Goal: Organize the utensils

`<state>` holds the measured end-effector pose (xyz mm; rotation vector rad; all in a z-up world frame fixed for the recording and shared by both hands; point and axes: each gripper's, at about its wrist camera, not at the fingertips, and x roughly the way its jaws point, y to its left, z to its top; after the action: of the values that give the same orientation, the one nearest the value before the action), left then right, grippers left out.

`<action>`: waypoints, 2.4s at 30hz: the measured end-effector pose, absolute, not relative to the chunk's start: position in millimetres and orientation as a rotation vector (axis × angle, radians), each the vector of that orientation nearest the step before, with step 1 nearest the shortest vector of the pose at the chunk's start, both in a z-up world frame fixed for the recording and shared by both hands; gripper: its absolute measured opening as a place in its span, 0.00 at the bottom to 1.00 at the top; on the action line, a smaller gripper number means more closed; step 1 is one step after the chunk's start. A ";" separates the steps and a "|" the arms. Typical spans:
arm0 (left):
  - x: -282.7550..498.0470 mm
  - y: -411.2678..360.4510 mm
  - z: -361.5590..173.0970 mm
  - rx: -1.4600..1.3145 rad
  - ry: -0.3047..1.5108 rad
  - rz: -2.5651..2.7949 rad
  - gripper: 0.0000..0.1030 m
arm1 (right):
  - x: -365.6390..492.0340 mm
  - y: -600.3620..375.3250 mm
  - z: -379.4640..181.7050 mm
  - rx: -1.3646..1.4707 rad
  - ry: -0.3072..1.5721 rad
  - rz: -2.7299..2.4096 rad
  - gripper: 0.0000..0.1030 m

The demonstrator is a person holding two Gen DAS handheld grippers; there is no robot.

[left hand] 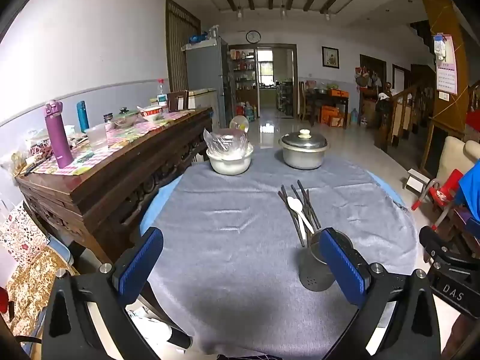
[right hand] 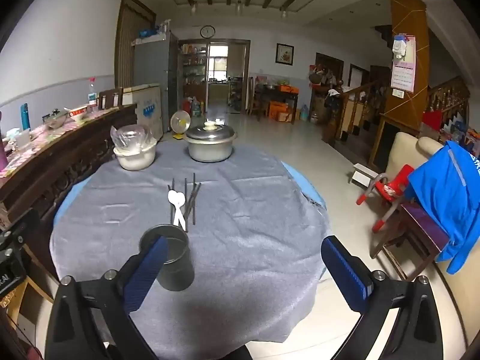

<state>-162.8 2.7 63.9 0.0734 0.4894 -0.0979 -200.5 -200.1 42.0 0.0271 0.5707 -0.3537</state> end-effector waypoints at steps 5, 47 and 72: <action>-164.9 -2.3 64.0 0.084 0.487 -0.098 1.00 | -201.6 -199.8 44.4 0.029 0.554 -0.360 1.00; -134.3 -7.6 40.8 0.097 0.560 -0.098 1.00 | -192.8 -200.3 38.6 0.049 0.600 -0.400 1.00; -127.8 -4.3 35.2 0.087 0.575 -0.098 1.00 | -181.9 -195.7 30.3 0.038 0.628 -0.409 1.00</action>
<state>-127.8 -4.3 35.2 0.0869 0.5751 -0.0979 -181.9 -195.7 30.3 0.0379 0.6280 -0.4088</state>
